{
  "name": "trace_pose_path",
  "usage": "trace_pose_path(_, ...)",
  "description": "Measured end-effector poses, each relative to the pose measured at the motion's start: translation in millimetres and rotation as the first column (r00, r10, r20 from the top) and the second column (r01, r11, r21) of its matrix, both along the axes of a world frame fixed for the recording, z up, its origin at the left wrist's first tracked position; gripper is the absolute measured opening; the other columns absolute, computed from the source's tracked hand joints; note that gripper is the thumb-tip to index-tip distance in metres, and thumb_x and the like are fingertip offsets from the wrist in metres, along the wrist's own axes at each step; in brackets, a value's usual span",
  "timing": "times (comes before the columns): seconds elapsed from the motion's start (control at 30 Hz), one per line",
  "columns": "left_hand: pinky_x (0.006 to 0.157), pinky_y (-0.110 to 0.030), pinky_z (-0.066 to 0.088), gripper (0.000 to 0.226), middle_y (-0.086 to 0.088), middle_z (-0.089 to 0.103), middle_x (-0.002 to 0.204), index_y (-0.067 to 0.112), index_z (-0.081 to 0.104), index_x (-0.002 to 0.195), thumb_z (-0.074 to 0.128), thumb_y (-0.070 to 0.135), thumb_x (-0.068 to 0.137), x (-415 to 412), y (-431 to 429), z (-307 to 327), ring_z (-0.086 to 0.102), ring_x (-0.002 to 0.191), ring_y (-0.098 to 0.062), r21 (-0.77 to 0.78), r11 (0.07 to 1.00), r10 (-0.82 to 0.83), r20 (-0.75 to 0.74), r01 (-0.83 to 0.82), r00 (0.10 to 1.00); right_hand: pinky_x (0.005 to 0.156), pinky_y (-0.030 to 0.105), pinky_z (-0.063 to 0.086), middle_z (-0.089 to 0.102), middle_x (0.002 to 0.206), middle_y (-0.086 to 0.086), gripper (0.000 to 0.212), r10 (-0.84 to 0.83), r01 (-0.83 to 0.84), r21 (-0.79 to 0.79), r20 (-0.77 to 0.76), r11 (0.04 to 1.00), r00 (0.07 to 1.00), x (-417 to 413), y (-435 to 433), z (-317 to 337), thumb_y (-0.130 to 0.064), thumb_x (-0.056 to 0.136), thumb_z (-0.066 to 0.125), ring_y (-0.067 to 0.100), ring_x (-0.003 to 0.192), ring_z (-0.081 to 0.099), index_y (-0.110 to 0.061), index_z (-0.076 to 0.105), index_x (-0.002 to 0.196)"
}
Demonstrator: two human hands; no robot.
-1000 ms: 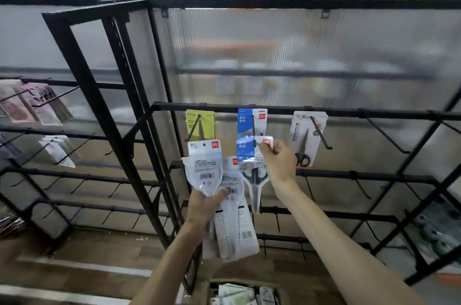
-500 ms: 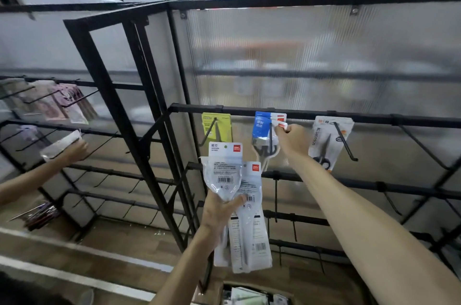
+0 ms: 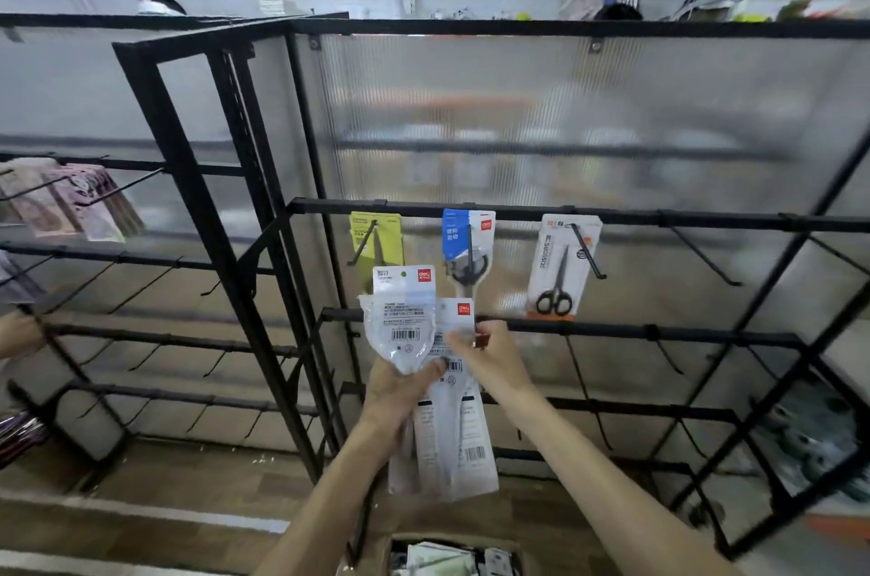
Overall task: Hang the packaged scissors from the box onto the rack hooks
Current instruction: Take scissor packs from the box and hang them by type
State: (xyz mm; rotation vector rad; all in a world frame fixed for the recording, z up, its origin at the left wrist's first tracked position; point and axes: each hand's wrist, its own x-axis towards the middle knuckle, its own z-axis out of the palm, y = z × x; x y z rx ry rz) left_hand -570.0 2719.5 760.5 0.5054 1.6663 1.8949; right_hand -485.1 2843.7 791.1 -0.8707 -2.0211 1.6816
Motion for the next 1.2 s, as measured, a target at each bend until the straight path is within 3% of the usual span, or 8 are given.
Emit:
trace_pose_path(0.13,0.082,-0.039,0.062,0.040,-0.003,0.078,0.109,0.018,0.067,0.121,0.080,0.009,0.084,17,-3,-3,0.075,0.099,-0.023,0.030,0.999,-0.019,0.002,0.019,1.000,0.070,0.022,0.058,0.078,0.094,0.002,0.025,-0.041,0.032,-0.113,-0.081,0.993,0.996,10,-8,-7,-0.012,0.082,0.080,0.013,0.086,0.074,-0.009,0.072,0.105)
trace_pose_path(0.3,0.090,-0.050,0.060,0.036,-0.006,0.078,0.109,0.014,0.069,0.118,0.082,0.014,0.084,27,-25,-4,0.075,0.101,-0.027,-0.002,0.999,-0.041,0.009,0.041,0.999,0.062,0.022,0.056,0.077,0.090,0.000,0.024,-0.213,0.198,-0.152,-0.094,0.968,0.972,33,-17,-4,0.005,0.081,0.074,0.016,0.084,0.074,-0.015,0.074,0.094)
trace_pose_path(0.47,0.090,-0.058,0.058,0.031,-0.010,0.078,0.104,0.009,0.071,0.110,0.083,0.010,0.082,22,-43,-3,0.075,0.097,-0.032,-0.041,0.999,-0.013,0.036,0.015,0.999,0.064,0.033,0.047,0.063,0.077,0.013,0.022,-0.469,0.429,-0.315,-0.058,0.847,0.882,42,-17,-3,0.002,0.084,0.069,0.025,0.068,0.060,-0.011,0.052,0.078)
trace_pose_path(0.63,0.088,-0.055,0.060,0.036,-0.008,0.078,0.108,0.009,0.066,0.117,0.081,0.008,0.084,26,-55,7,0.076,0.097,-0.031,-0.017,0.998,-0.064,0.032,0.064,0.997,0.061,0.029,0.040,0.058,0.073,0.008,0.028,-0.456,0.443,-0.112,-0.167,0.889,0.874,52,-32,16,-0.016,0.090,0.067,0.017,0.069,0.053,-0.013,0.045,0.072)
trace_pose_path(0.83,0.087,-0.059,0.059,0.040,-0.013,0.077,0.108,0.006,0.063,0.120,0.080,0.007,0.084,26,-63,12,0.075,0.096,-0.035,-0.011,0.994,-0.109,0.057,0.109,0.992,0.073,0.036,0.044,0.061,0.078,0.010,0.022,-0.388,0.362,-0.145,-0.249,0.921,0.888,59,-35,44,-0.019,0.087,0.066,0.023,0.079,0.056,0.000,0.054,0.082)
trace_pose_path(0.93,0.081,-0.052,0.062,0.038,-0.013,0.077,0.106,0.006,0.061,0.120,0.078,0.005,0.086,28,-65,16,0.076,0.094,-0.035,0.001,0.991,-0.135,0.064,0.135,0.989,0.087,0.044,0.051,0.072,0.094,0.010,0.005,-0.387,0.284,-0.327,-0.312,0.901,0.868,57,-36,61,-0.011,0.091,0.061,0.025,0.093,0.066,-0.006,0.063,0.092)
trace_pose_path(1.03,0.078,-0.049,0.063,0.035,-0.013,0.078,0.104,0.005,0.062,0.118,0.077,0.004,0.086,30,-63,19,0.076,0.093,-0.034,0.008,0.992,-0.128,0.069,0.128,0.989,0.092,0.047,0.048,0.073,0.108,0.014,0.019,-0.364,0.060,-0.586,-0.417,0.808,0.833,57,-42,77,-0.013,0.095,0.051,0.025,0.094,0.069,-0.011,0.061,0.111)
trace_pose_path(1.2,0.070,-0.039,0.063,0.035,-0.008,0.079,0.101,0.009,0.064,0.117,0.078,0.005,0.085,29,-61,23,0.077,0.089,-0.029,-0.002,0.994,-0.106,0.050,0.106,0.993,0.083,0.042,0.051,0.073,0.081,0.008,0.016,-0.354,-0.090,-0.686,-0.479,0.722,0.803,59,-48,90,-0.019,0.097,0.047,0.020,0.075,0.067,-0.015,0.057,0.110)
